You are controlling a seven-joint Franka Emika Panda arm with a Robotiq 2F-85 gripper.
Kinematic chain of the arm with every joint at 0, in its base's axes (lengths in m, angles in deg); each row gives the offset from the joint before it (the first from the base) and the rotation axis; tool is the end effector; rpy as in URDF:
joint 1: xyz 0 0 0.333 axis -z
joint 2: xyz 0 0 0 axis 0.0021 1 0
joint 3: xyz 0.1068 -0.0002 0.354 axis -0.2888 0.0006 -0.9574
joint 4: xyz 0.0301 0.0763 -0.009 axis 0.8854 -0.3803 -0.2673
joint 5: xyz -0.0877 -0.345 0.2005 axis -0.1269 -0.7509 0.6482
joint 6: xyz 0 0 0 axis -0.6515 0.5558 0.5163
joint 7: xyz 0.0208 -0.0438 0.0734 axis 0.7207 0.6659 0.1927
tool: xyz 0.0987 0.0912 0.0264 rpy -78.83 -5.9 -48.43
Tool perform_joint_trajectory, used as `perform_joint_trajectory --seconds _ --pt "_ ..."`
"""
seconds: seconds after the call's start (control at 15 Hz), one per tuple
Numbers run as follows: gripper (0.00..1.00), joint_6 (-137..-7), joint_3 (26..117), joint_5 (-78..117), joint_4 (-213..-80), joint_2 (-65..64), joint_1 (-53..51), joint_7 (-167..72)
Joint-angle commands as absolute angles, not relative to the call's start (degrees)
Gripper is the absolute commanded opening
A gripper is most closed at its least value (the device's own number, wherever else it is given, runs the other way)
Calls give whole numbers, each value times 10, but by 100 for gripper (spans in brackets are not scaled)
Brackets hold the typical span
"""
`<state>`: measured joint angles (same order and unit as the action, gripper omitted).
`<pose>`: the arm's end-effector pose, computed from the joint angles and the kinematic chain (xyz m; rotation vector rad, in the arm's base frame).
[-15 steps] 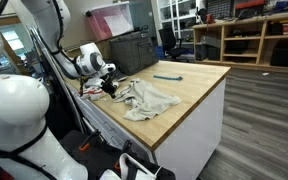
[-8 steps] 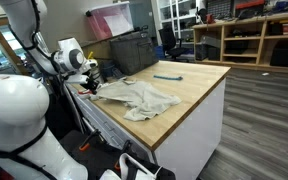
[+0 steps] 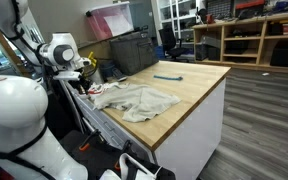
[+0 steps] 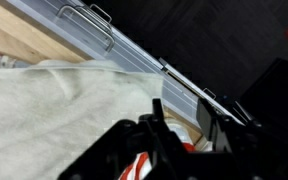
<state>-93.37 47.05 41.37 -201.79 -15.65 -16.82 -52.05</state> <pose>0.3786 0.2804 0.2766 -2.9018 -0.5153 -0.0883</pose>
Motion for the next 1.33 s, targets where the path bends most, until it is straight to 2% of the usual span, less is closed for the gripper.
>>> perform_joint_trajectory --seconds 0.0,0.2,0.27,0.67,1.0,1.27 --pt "73 -882 517 403 -2005 -174 -140 -553" --pt "96 -880 568 332 -1972 -140 -102 -524" --pt "99 -891 586 296 -1955 -115 -88 -503" --pt "100 -892 691 111 -1821 45 -82 -326" --pt "100 -829 699 133 -1699 144 -76 -372" --pt "100 -731 701 128 -1597 194 -54 -432"
